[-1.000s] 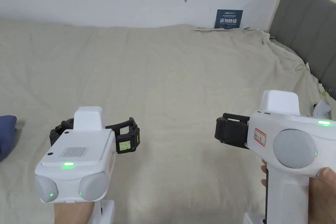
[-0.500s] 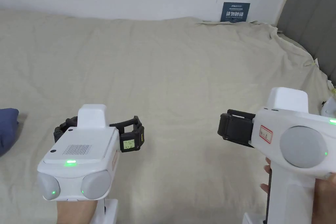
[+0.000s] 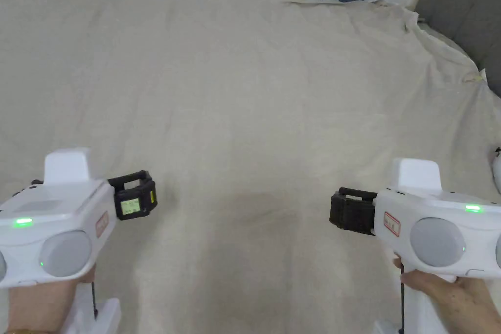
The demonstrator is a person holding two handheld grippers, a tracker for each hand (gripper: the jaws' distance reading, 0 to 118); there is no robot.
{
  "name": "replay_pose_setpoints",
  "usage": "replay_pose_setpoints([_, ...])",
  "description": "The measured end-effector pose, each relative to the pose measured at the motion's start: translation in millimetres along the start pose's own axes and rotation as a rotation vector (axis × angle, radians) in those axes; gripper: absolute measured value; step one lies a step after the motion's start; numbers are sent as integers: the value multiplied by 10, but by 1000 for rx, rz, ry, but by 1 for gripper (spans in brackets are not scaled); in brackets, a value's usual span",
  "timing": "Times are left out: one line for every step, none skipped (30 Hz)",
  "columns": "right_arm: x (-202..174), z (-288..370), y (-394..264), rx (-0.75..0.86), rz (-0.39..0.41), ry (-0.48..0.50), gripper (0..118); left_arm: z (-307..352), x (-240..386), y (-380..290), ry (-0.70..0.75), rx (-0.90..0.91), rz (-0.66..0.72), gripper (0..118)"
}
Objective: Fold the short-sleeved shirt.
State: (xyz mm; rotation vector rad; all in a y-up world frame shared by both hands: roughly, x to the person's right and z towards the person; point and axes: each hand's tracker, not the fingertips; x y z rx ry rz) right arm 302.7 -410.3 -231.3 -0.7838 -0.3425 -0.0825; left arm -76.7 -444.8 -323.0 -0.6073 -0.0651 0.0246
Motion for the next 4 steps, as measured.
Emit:
replay_pose_setpoints([53, -177, 38, 18, -8, -9, 117, -155, -50, 49, 25, -14, 12, 118])
replay_pose_setpoints([66, -321, 65, 30, -8, -33, 117, -299, -94, 94, 41, -34, 20, 118])
replay_pose_setpoints([91, -489, 122, 19, 2, -92, 117, -458, -138, 149, 56, -63, 30, 118])
replay_pose_setpoints([106, -641, 173, 15, 31, -127, 117, -583, -162, 198, 70, -83, 33, 118])
